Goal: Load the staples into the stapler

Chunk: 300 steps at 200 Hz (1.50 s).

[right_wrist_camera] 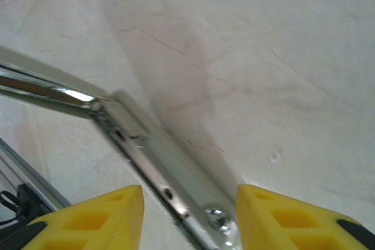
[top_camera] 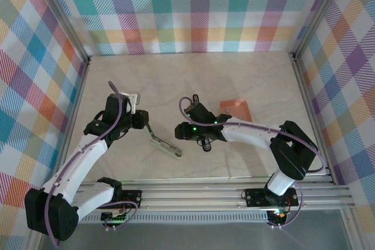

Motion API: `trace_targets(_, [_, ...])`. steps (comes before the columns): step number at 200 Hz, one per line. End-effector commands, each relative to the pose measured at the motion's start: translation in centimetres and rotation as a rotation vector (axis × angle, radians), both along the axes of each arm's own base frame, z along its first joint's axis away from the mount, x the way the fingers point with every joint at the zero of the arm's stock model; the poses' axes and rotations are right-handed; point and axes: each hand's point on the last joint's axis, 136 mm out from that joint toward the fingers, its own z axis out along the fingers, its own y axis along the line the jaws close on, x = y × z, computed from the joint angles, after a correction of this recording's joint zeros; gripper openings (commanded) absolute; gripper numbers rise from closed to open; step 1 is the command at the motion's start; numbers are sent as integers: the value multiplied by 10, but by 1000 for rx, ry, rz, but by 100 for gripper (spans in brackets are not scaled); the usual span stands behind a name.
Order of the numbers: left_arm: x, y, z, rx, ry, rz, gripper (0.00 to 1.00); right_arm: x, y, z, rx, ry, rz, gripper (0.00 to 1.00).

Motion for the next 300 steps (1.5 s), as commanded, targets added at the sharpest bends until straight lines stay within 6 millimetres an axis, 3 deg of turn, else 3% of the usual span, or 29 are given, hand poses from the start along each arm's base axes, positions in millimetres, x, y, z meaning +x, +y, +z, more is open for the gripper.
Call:
trace_targets(1, [-3, 9, 11, 94, -28, -10, 29, -18, 6, -8, 69, 183, -76, 44])
trace_targets(58, [-1, 13, 11, 142, -107, 28, 29, -49, 27, -8, 118, 260, -64, 46])
trace_targets(96, [0, 10, 17, 186, -182, 21, 31, -60, 34, -27, 89, 312, -133, 45])
trace_targets(159, [-11, -3, 23, 118, -335, -53, 33, -52, 35, -40, 143, 312, -277, 45])
trace_targets(209, [-29, -17, 12, 170, -385, -164, 35, -52, 38, -55, 144, 331, -308, 39])
trace_targets(258, [-37, -25, 4, 215, -375, -209, 38, -55, 28, -69, 110, 342, -343, 32])
trace_targets(300, [-35, -22, 2, 249, -371, -186, 37, -60, 29, -56, 132, 304, -319, 38])
